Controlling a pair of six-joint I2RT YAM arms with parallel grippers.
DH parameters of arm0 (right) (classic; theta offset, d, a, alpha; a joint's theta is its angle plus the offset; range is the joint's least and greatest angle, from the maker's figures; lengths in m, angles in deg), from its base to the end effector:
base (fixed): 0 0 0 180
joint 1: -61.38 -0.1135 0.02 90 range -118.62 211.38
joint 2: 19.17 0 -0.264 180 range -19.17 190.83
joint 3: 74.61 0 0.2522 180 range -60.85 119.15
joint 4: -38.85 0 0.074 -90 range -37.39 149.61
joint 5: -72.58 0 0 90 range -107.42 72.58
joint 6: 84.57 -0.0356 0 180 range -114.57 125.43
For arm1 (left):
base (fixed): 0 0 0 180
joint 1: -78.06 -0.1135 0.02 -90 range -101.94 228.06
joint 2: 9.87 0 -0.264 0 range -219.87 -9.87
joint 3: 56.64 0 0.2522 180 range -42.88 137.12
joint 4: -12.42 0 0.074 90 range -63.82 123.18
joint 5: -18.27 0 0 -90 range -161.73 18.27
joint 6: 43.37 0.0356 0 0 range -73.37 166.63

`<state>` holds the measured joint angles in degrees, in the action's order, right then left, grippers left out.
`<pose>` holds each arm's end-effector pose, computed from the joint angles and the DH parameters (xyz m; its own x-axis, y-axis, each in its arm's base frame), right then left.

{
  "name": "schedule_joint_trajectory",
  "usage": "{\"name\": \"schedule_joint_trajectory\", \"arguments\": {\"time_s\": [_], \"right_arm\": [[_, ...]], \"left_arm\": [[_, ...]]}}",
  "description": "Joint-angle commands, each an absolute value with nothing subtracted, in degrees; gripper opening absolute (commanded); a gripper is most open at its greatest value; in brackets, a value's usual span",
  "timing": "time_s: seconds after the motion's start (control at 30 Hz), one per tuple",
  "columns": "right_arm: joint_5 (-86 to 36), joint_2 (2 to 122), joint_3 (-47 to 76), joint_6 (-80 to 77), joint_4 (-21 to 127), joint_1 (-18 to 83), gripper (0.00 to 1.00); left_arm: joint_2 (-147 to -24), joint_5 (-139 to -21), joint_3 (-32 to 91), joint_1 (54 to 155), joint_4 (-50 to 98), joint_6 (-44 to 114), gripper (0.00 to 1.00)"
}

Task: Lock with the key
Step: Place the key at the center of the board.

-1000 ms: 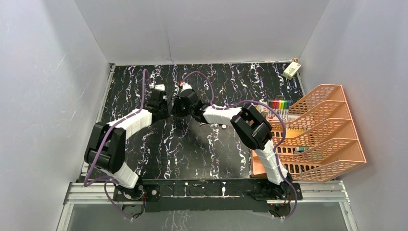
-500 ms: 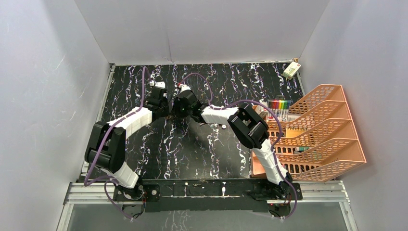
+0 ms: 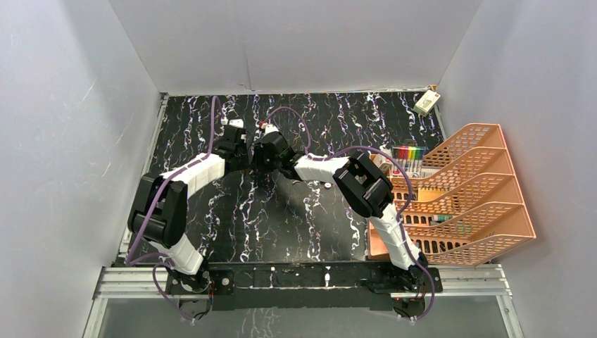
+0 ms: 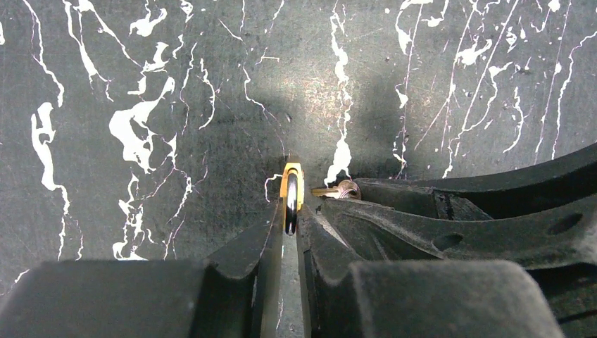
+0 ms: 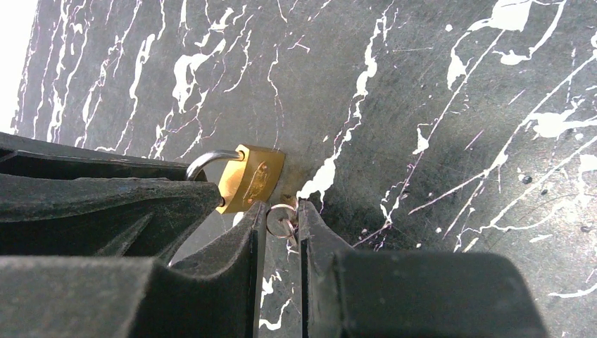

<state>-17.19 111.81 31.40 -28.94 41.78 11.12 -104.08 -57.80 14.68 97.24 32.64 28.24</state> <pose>0.3317 0.3987 0.1551 -0.6797 0.0655 -0.7305 -0.4639 0.7331 0.4974 0.3343 -0.1072 0.2045 -0.6607 -0.0944 -0.7447 -0.0586 0.9955 -0.0742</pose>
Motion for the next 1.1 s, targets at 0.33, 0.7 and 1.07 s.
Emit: {"name": "schedule_joint_trajectory", "arguments": {"time_s": [0.33, 0.7, 1.07], "right_arm": [[-15.9, 109.7, 31.8, -27.3, 39.9, 11.7, 0.09], [-15.5, 108.8, 30.9, -26.4, 40.1, 12.2, 0.23], [-14.8, 107.7, 30.4, -24.6, 41.3, 12.4, 0.52]], "left_arm": [[-103.3, -56.9, 17.4, 96.9, 34.4, 29.5, 0.26], [-102.7, -57.1, 18.7, 96.9, 35.1, 29.9, 0.43], [-95.8, -61.8, 20.3, 96.9, 34.5, 32.2, 0.95]]}}
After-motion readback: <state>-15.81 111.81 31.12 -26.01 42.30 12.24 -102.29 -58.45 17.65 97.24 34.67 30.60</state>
